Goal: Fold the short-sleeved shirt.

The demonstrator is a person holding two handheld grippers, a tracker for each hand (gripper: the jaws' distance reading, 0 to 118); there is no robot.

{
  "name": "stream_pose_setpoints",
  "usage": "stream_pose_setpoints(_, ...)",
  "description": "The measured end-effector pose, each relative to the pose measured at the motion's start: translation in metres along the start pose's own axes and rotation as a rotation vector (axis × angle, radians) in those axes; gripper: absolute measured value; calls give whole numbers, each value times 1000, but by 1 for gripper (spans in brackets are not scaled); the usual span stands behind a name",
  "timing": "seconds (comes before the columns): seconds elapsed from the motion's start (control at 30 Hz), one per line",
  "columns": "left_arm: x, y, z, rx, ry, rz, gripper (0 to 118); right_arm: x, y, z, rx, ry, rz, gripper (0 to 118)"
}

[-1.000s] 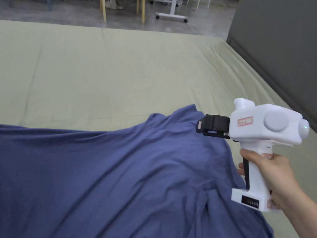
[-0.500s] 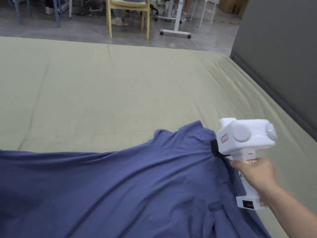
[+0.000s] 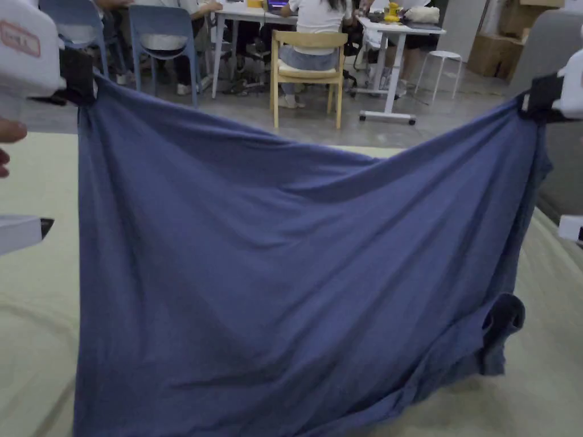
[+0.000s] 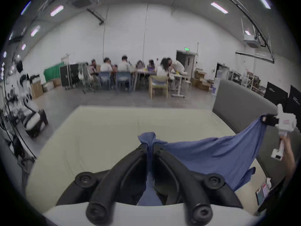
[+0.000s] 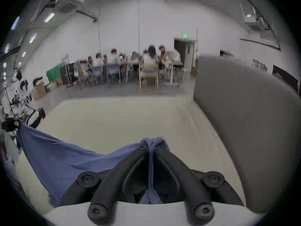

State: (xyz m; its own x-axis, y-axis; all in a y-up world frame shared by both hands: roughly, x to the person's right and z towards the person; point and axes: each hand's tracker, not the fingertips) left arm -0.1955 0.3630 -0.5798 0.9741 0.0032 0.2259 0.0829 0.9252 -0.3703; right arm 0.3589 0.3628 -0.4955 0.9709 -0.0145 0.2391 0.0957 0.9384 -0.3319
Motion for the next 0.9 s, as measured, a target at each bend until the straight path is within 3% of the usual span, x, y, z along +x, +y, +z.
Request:
stream_pose_setpoints(0.07, -3, 42, 9, 56, 43, -25, 5, -6, 49, 23, 85, -51, 43, 5)
stream_pose_setpoints(0.17, -9, 87, 16, 111, 67, 13, 5, -11, 102, 47, 164, -74, 31, 5)
stream_pose_setpoints(0.37, -1, 112, 1, 163, 173, -55, 5, -15, 131, 36, 194, -104, 8, 5)
stream_pose_setpoints(0.47, 1, 106, -25, 119, 195, -60, 5, -19, 125, 13, 154, -157, 29, 5)
stream_pose_setpoints(0.63, -3, 92, -61, 110, 151, 54, 5, -20, 98, -34, 128, -146, 21, 5)
stream_pose_setpoints(0.77, -2, 40, -96, 81, 148, 35, 5, -15, 43, -69, 69, -106, 10, 5)
stream_pose_setpoints(0.9, -8, -40, -138, -63, 136, 66, 5, -2, -38, -107, -46, -73, -49, 5)
